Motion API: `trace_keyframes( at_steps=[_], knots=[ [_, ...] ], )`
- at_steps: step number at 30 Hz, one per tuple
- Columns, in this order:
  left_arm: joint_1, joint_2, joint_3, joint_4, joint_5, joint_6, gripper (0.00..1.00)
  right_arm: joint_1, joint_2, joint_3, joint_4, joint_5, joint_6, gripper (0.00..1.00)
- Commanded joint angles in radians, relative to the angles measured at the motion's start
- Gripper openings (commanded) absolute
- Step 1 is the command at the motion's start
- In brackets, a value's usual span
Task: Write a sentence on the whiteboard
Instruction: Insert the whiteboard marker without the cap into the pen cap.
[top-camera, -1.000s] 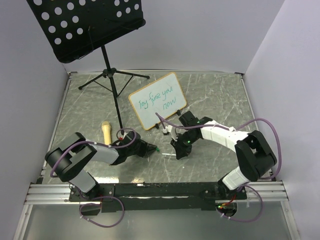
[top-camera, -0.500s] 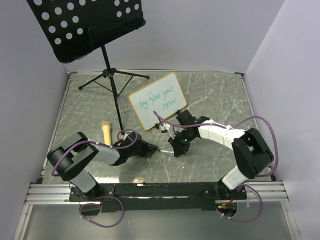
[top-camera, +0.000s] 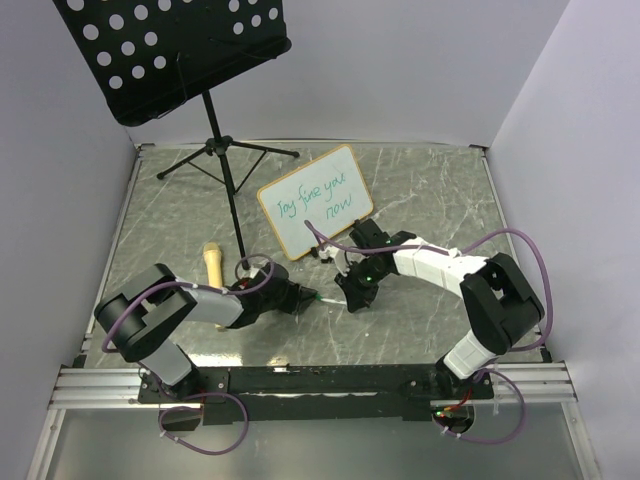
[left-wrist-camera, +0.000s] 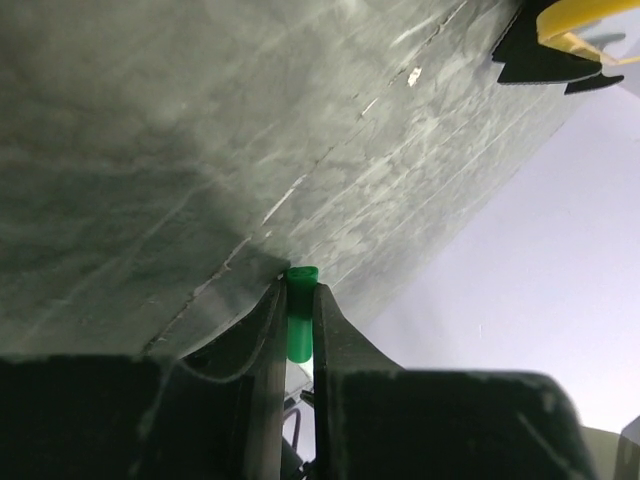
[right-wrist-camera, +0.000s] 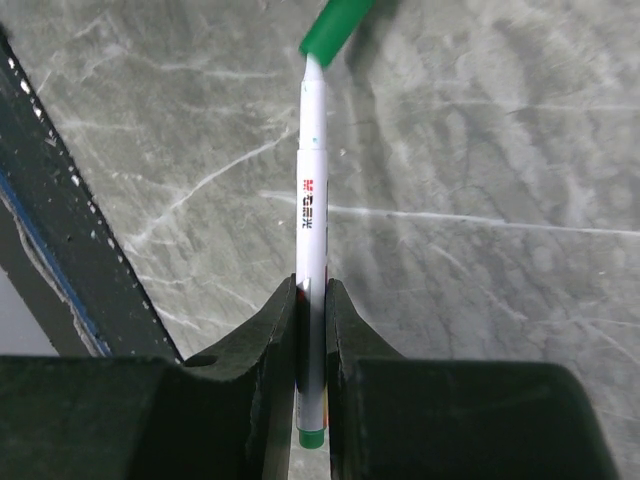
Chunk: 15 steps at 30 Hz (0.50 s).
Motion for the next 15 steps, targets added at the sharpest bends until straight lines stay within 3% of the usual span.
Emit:
trace_keyframes(
  at_steps=[1, 15],
  knots=[
    [-0.033, -0.004, 0.048, -0.187, -0.045, -0.058, 0.1, 0.011, 0.015, 0.041, 0.031, 0.046, 0.039, 0.0],
    [-0.097, -0.023, 0.085, -0.238, -0.093, -0.107, 0.08, 0.024, 0.035, 0.059, 0.062, 0.112, 0.096, 0.0]
  ],
)
